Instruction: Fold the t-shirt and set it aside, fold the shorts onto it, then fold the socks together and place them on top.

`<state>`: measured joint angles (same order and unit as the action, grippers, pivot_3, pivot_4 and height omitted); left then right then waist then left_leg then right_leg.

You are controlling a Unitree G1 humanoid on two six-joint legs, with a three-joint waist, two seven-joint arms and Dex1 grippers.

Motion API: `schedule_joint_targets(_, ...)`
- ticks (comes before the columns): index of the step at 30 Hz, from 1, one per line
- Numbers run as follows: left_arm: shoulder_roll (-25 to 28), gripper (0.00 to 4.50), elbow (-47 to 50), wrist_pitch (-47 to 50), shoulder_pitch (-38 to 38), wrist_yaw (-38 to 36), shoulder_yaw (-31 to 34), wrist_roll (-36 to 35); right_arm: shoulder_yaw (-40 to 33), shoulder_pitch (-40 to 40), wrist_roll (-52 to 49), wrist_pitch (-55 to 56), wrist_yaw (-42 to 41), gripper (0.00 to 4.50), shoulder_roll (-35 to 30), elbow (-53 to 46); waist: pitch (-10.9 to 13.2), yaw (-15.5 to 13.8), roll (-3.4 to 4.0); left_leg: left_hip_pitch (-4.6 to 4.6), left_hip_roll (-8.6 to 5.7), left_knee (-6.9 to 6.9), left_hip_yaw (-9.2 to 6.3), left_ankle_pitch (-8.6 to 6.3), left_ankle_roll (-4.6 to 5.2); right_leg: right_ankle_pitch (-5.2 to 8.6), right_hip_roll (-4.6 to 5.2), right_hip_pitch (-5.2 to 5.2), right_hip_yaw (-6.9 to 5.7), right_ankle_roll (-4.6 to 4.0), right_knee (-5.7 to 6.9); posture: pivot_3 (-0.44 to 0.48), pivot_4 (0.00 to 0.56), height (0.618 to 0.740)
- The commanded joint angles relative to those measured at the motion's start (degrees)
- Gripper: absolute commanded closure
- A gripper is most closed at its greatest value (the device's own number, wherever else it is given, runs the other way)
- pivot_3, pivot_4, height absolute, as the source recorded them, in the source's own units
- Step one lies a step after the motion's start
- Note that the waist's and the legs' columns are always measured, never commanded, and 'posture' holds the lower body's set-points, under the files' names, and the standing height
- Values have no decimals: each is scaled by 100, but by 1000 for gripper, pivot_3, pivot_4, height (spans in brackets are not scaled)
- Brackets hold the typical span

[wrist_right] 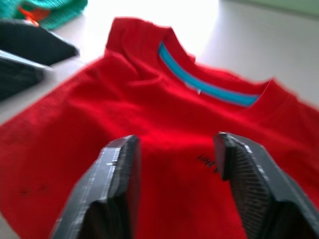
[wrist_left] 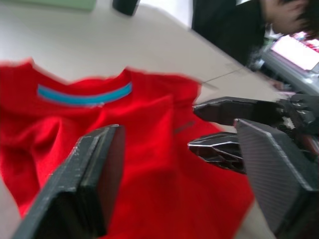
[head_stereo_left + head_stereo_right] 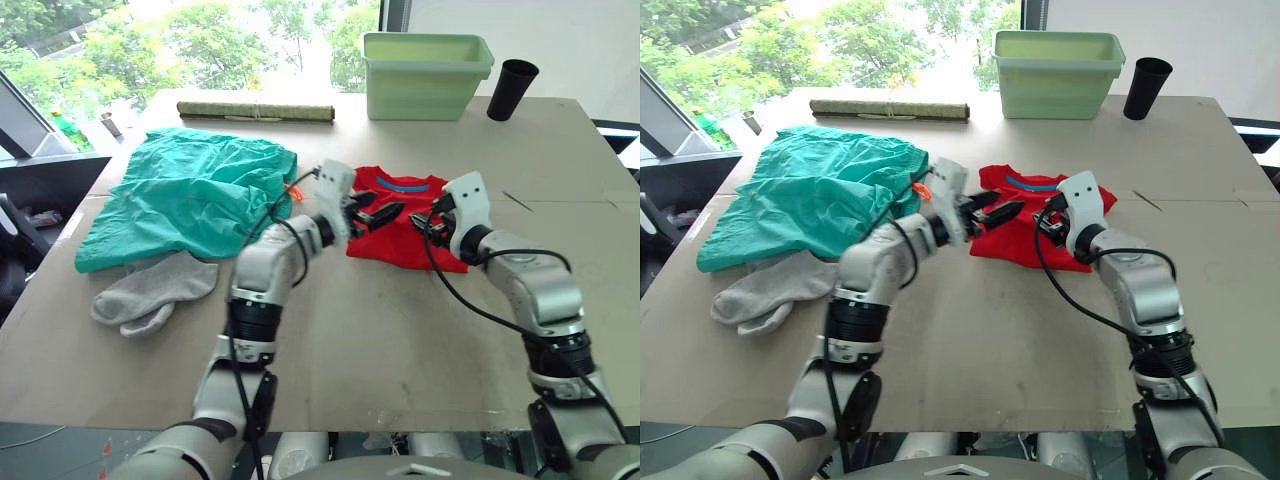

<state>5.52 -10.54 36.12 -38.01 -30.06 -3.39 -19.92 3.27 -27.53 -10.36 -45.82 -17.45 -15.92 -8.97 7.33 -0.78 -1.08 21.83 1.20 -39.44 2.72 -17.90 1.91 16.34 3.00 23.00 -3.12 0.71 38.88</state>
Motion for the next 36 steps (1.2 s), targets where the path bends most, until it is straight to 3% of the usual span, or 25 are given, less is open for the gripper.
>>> schedule_joint_targets(1,-138,2173,-1395,-901,150,832,-7,721,-92,418,415,371,718,3584,304,638,-9,24,4,-8,5,6,3,1,0,1,-11,-1,10,0,-4,0,150,740)
schedule_joint_targets(3,21,2317,-1274,-849,556,770,15,744,-23,832,401,233,645,3821,273,369,-18,32,8,1,9,16,4,1,-1,2,-17,5,11,0,-1,0,150,740)
schedule_joint_targets(4,122,2903,-947,-683,797,630,-41,689,8,1023,354,150,538,4377,208,131,-25,34,10,-1,11,18,3,2,-3,2,-18,5,12,0,-1,0,150,740)
schedule_joint_targets(7,432,3709,45,-295,1417,253,-315,580,214,1392,337,-114,227,4500,-156,-452,-101,90,39,-12,11,25,-1,2,-4,2,-17,-5,17,1,-5,0,150,740)
schedule_joint_targets(8,478,4307,400,-115,1588,205,-344,482,232,1482,311,-224,123,4500,-289,-642,-101,90,39,-11,10,27,-2,1,-4,3,-16,-7,22,3,-10,0,150,740)
schedule_joint_targets(13,589,4435,2028,653,2291,172,-310,-48,68,1877,143,-414,-368,4500,-998,-1430,-111,-24,52,-30,2,21,-27,-8,12,5,-12,-53,20,4,-53,0,150,740)
schedule_joint_targets(15,720,4500,2544,753,2493,27,-138,-329,-70,1954,1,-284,-656,3855,-1278,-1709,-108,-11,56,-28,2,21,-28,-8,12,5,-12,-52,20,4,-56,0,150,740)
schedule_joint_targets(16,850,4170,2705,842,2499,-55,55,-491,-228,1938,-138,-333,-770,3703,-1381,-1908,-104,-7,60,-27,2,22,-28,-8,12,5,-12,-51,20,4,-56,0,150,740)
schedule_joint_targets(19,1355,3170,2936,1166,2332,-576,353,-999,-565,1886,-632,-577,-1177,2362,-1679,-2469,-86,10,67,-13,5,22,-33,-8,12,5,-18,-32,20,4,-52,0,150,740)
schedule_joint_targets(22,2144,1613,3046,1210,2133,-1471,170,-1241,-855,1923,-1268,-951,-1707,794,-2097,-3074,-84,11,68,-13,5,25,-43,-8,12,5,-26,-29,20,3,-51,0,150,740)
schedule_joint_targets(24,2546,623,2977,830,2026,-1924,-95,-1043,-888,2005,-1512,-1030,-2034,733,-2478,-3339,-83,0,70,-13,4,30,-46,-9,13,6,-27,-33,20,3,-65,0,150,740)
schedule_joint_targets(28,3048,623,2338,-321,1614,-2841,-860,-302,-871,2273,-1633,-1151,-2339,733,-3225,-3542,-81,-35,67,-4,-2,30,-53,-12,19,5,-25,-39,16,3,-89,0,150,740)
schedule_joint_targets(31,2749,623,1543,-874,1227,-2871,-1515,325,-198,2601,-912,-688,-2258,733,-3828,-3111,-78,-61,61,-4,-12,27,-54,-20,33,6,-21,-45,14,2,-93,0,150,740)
schedule_joint_targets(34,2370,623,965,-1169,1033,-2656,-1862,802,254,2496,-544,-455,-2189,733,-3908,-2576,-74,-14,56,-5,-18,21,-52,-25,41,6,-24,-46,22,3,-92,0,150,740)
schedule_joint_targets(36,2247,1159,717,-1355,1032,-2607,-2093,1111,639,2397,-179,-197,-2301,1270,-4117,-2281,-73,4,52,-4,-18,19,-52,-24,41,6,-25,-44,25,3,-91,0,150,740)
